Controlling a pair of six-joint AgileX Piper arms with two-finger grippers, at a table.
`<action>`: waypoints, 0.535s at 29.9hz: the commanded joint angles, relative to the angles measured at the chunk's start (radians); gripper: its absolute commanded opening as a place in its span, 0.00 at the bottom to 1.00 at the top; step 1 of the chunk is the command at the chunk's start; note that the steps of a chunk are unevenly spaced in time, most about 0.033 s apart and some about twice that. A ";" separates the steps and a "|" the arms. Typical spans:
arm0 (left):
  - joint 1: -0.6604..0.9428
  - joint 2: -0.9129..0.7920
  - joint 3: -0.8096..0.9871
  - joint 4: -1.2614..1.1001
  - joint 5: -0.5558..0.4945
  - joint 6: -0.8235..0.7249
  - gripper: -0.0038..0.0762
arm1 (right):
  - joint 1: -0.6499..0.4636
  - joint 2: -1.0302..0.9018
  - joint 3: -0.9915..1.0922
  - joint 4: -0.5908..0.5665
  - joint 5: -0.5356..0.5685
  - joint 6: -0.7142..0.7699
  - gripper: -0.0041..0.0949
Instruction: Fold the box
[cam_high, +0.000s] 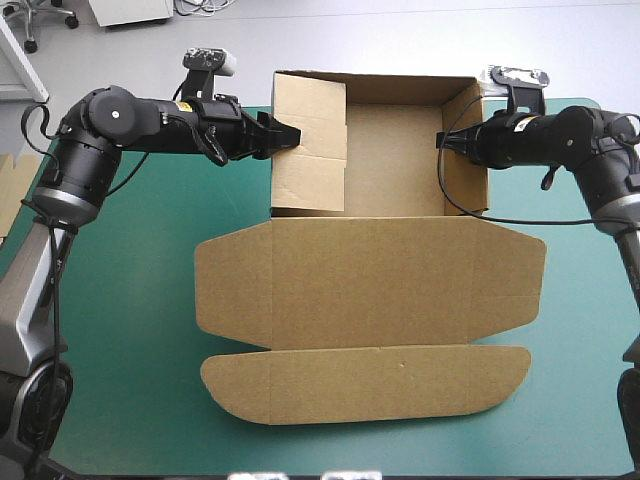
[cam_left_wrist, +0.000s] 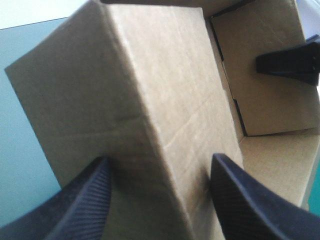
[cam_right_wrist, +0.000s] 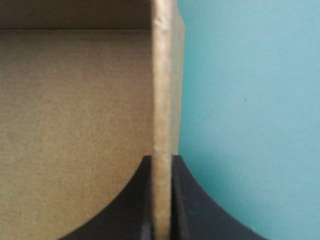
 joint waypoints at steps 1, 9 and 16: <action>-0.006 -0.042 -0.050 0.018 -0.022 -0.050 0.57 | 0.015 -0.023 -0.032 0.071 -0.051 0.024 0.03; -0.039 -0.031 -0.052 0.178 0.011 -0.139 0.56 | 0.015 -0.004 -0.032 0.069 -0.071 0.034 0.03; -0.068 0.023 -0.086 0.313 0.034 -0.219 0.55 | 0.015 -0.004 -0.032 0.064 -0.070 0.031 0.03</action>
